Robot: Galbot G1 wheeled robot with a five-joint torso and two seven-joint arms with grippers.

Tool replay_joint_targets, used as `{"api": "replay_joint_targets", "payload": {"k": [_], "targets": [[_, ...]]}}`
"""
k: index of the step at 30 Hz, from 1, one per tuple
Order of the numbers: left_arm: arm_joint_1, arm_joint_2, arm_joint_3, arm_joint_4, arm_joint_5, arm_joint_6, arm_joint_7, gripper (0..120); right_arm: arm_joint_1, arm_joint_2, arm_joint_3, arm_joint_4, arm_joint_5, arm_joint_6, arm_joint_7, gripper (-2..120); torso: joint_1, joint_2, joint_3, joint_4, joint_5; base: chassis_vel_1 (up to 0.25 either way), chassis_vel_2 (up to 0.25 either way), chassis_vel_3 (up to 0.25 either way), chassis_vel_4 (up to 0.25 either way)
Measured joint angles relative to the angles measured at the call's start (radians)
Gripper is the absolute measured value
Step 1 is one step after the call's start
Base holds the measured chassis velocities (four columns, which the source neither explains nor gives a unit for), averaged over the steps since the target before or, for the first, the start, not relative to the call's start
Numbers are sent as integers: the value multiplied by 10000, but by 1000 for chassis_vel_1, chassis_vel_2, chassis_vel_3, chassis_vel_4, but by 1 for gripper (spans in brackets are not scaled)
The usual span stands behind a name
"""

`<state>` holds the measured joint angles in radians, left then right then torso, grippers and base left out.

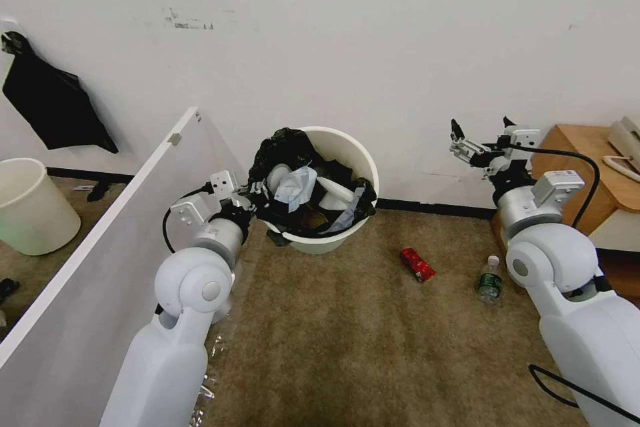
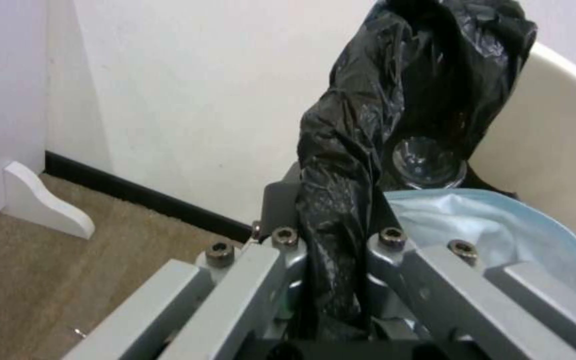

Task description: Pick up the trash bin, then pick up the garbage from the floor and place it into the trash bin.

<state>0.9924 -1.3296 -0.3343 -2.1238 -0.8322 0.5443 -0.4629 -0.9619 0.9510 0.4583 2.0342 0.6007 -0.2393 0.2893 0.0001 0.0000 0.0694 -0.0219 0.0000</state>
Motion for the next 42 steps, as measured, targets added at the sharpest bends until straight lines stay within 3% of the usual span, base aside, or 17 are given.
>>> {"api": "replay_joint_targets", "payload": {"k": [21, 31, 42], "targets": [[8, -55, -14, -12, 29, 0, 11, 4, -15, 24, -5, -9, 26, -70, -14, 100, 0, 0, 1, 1, 0, 0, 0, 0, 0], [-94, -16, 7, 84, 12, -6, 17, 4, -14, 8, -18, -70, 46, 140, -40, 100, 1, -1, 6, 7, 1, -104, 104, 100, -106], [-132, -11, 19, 135, 0, -11, 24, 4, -177, -144, 112, 43, 112, 206, -43, 100, 0, 0, 1, -2, 1, -30, 27, 30, -26]]}}
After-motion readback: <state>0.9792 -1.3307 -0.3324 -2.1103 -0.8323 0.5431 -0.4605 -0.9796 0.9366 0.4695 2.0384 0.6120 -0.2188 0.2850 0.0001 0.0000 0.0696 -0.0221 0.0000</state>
